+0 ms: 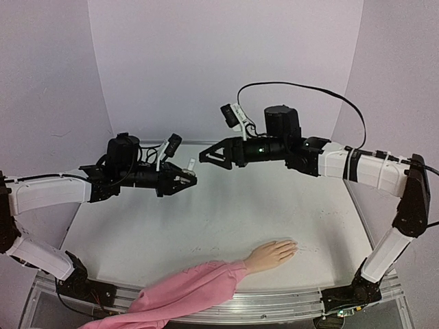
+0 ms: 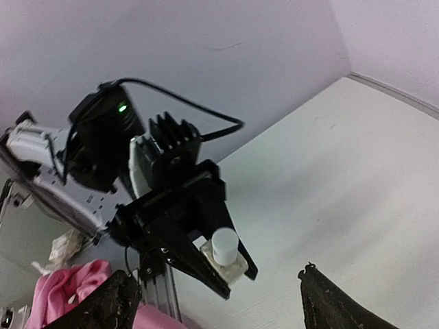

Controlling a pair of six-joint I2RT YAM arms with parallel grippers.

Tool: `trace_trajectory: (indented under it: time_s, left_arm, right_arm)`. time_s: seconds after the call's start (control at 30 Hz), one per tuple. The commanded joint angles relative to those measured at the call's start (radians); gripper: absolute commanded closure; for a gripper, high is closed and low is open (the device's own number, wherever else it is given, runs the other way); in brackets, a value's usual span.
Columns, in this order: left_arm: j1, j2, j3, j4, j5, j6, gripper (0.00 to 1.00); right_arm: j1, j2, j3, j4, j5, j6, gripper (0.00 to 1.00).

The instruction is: Paint the nails

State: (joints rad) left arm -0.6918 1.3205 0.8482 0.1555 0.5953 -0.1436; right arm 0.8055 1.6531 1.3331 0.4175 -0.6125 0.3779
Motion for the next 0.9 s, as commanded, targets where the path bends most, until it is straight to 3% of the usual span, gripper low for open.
trace_trajectory:
  time_s: [0.0,0.2,0.53,0.67,0.73,0.87]
  left_arm:
    - [-0.009,-0.018,0.088,0.031,0.478,-0.078,1.00]
    - [-0.017,-0.035,0.096,0.036,0.547,-0.095,1.00]
    - [-0.030,-0.009,0.113,0.042,0.553,-0.104,1.00]
    - [-0.031,-0.013,0.112,0.044,0.553,-0.102,1.00]
    - [-0.031,-0.013,0.111,0.044,0.554,-0.098,1.00]
    - [-0.031,-0.007,0.112,0.044,0.560,-0.093,1.00]
  right_arm:
    - [0.019,-0.024,-0.025,0.178,-0.303,-0.051,0.21]
    - [0.028,0.006,-0.035,0.304,-0.372,0.011,0.41]
    - [0.070,0.058,0.011,0.332,-0.396,0.023,0.64]
    - [0.080,0.075,0.028,0.350,-0.406,0.041,0.78]
    - [0.082,0.083,0.030,0.358,-0.412,0.050,0.79]
    - [0.082,0.079,0.024,0.370,-0.395,0.066,0.62]
